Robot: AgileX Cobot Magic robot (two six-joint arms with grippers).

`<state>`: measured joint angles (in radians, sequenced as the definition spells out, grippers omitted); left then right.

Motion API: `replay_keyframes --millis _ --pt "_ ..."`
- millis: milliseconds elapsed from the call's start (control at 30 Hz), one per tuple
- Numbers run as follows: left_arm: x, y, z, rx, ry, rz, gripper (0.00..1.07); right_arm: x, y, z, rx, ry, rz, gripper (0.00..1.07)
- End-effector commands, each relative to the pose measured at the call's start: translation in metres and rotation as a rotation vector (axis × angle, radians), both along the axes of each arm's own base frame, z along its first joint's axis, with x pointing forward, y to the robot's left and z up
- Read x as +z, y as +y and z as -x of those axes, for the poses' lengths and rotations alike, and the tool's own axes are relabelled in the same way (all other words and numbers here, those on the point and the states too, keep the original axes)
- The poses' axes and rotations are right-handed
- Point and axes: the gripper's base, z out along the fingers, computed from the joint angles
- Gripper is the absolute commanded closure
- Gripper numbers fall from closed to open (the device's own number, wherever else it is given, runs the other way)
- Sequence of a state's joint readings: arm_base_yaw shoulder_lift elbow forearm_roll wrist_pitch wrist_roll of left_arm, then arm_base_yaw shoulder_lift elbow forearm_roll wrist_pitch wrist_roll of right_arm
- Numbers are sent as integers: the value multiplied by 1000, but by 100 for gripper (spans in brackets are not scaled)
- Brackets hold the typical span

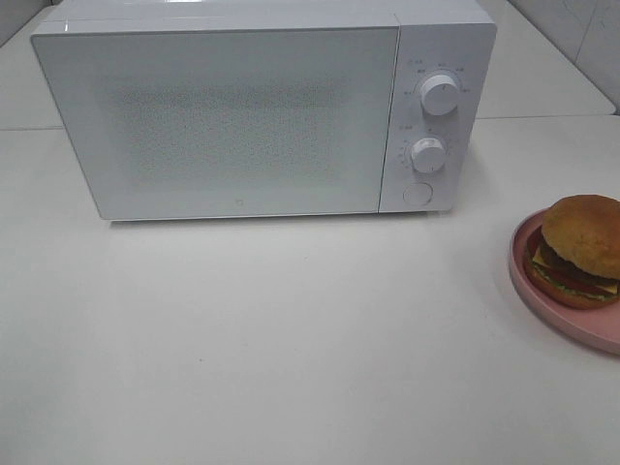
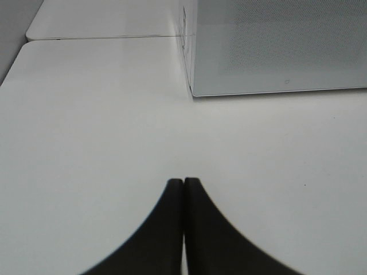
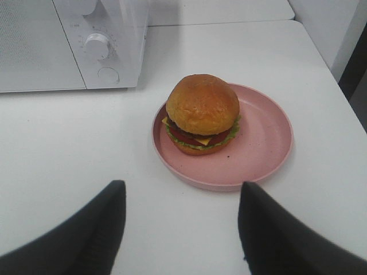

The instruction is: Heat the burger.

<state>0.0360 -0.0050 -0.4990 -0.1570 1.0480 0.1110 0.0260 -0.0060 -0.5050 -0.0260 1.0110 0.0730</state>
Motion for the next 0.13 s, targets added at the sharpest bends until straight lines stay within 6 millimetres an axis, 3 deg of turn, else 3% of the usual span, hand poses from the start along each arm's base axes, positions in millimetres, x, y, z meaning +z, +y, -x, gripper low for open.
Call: replay_keyframes --millis 33,133 --pt "0 0 3 3 -32 7 107 0 0 3 5 -31 5 50" --pt "0 0 3 3 -32 7 107 0 0 3 5 -31 5 50"
